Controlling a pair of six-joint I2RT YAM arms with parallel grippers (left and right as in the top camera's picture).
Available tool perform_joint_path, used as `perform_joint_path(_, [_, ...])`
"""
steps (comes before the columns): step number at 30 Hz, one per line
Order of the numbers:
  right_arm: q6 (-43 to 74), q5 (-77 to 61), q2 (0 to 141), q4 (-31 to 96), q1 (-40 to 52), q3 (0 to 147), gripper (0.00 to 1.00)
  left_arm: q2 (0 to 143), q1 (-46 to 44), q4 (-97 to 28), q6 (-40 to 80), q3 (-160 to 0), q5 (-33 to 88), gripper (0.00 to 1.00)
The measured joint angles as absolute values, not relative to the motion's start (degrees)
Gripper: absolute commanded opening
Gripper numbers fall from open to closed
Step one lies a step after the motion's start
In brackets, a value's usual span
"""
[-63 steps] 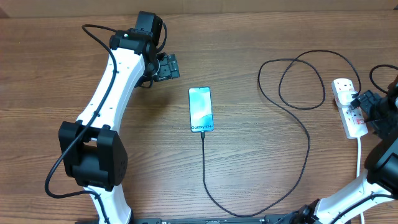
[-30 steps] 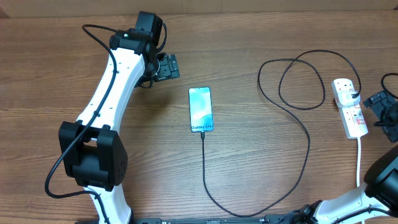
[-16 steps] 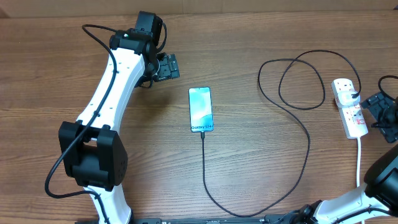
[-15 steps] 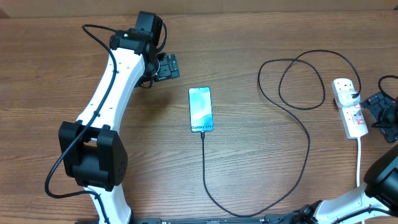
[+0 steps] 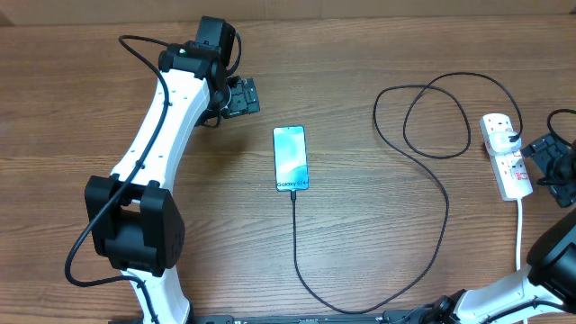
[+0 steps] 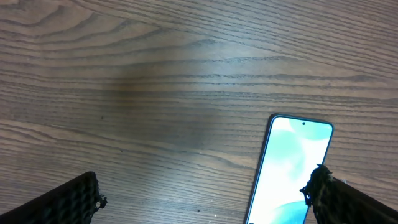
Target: Plug charger to phone and switch on socket
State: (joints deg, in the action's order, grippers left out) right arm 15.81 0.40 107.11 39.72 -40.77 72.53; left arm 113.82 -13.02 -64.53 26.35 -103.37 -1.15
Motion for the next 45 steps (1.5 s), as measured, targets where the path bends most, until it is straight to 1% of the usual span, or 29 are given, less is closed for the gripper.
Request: perform_joint_path(45, [15.81, 0.23, 107.11, 42.37, -40.77, 72.51, 1.0, 113.82, -13.02, -64.53, 26.35, -103.37, -1.15, 1.0])
